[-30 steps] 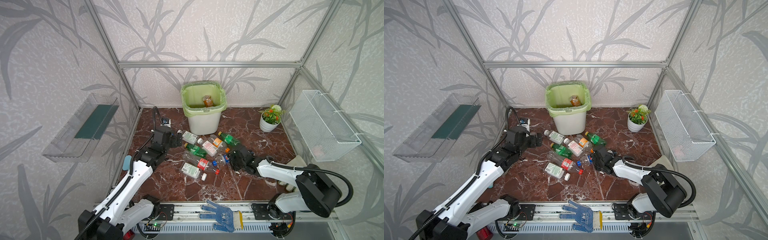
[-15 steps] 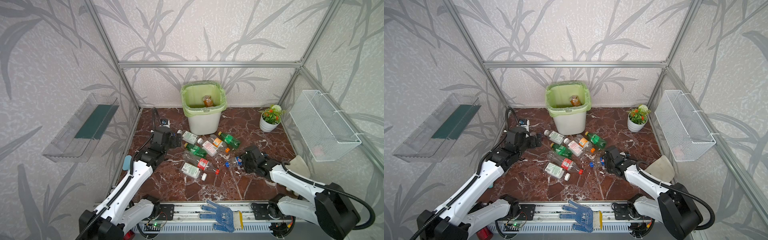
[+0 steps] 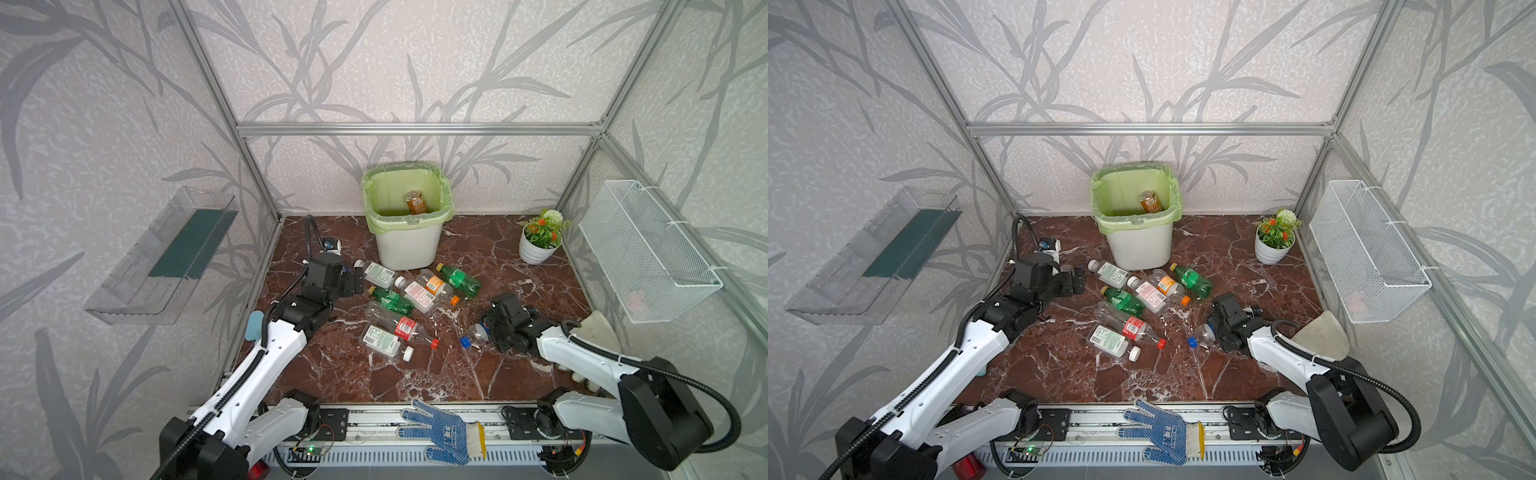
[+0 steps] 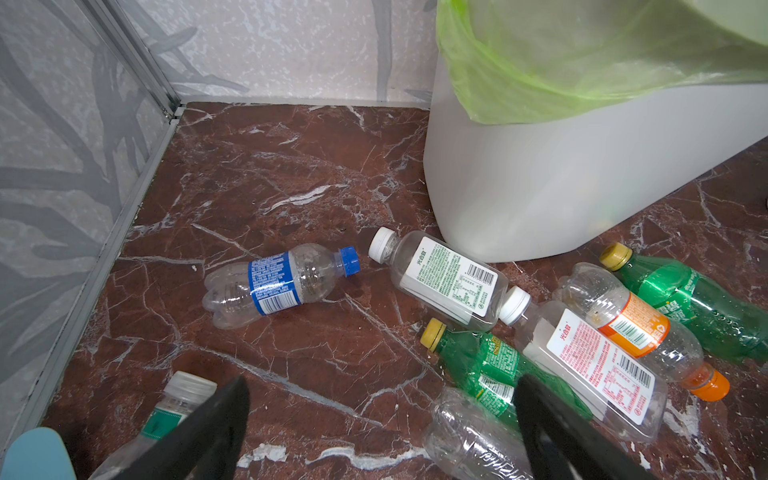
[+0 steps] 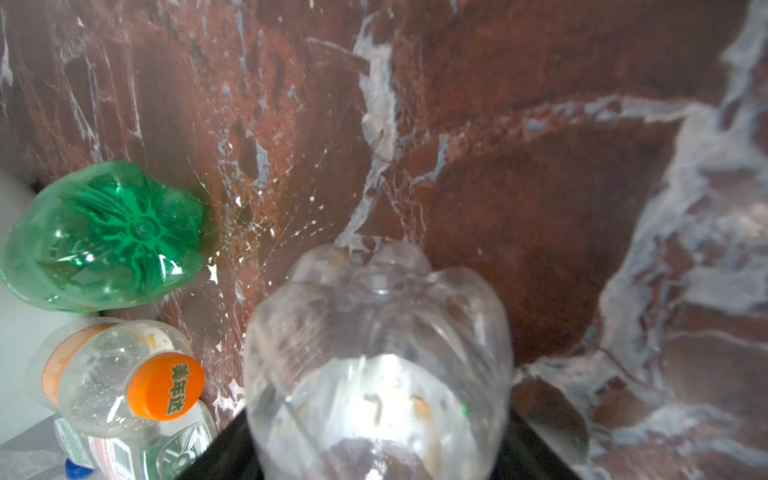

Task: Throw the plastic bottles in the bin
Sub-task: 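Lift the crushed clear bottle with the right gripper over the bin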

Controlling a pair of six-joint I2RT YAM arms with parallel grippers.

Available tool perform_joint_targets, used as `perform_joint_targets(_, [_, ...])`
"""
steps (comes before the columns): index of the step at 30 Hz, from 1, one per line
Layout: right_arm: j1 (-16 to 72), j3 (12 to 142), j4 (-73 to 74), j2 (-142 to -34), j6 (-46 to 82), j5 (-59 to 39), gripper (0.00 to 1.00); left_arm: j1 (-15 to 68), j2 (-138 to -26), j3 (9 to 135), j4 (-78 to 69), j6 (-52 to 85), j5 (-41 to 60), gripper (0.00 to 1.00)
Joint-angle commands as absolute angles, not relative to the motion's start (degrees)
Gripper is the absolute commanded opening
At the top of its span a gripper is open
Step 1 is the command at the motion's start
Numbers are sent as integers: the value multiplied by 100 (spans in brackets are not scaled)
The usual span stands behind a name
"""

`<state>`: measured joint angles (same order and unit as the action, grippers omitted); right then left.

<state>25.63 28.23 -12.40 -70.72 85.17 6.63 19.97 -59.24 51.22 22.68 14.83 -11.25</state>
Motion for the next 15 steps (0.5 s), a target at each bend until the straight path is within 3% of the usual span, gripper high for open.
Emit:
perform_joint_targets(1, [2487, 2830, -1319, -7113, 8353, 546, 64, 1954, -5867, 5045, 2292, 1573, -1164, 99])
perform_joint_targets(4, [2483, 2897, -1392, -6794, 8129, 625, 56, 1912, -5832, 4993, 2286, 1590, -1191, 99])
perform_joint_targets(8, [2478, 3434, -1206, -6494, 7110, 492, 53, 1785, -5848, 4863, 2194, 1781, -1161, 99])
perform_joint_targets(15, [2410, 6361, -1691, -6459, 3881, -201, 54, 1281, -5917, 4616, 2190, 2247, -1099, 99])
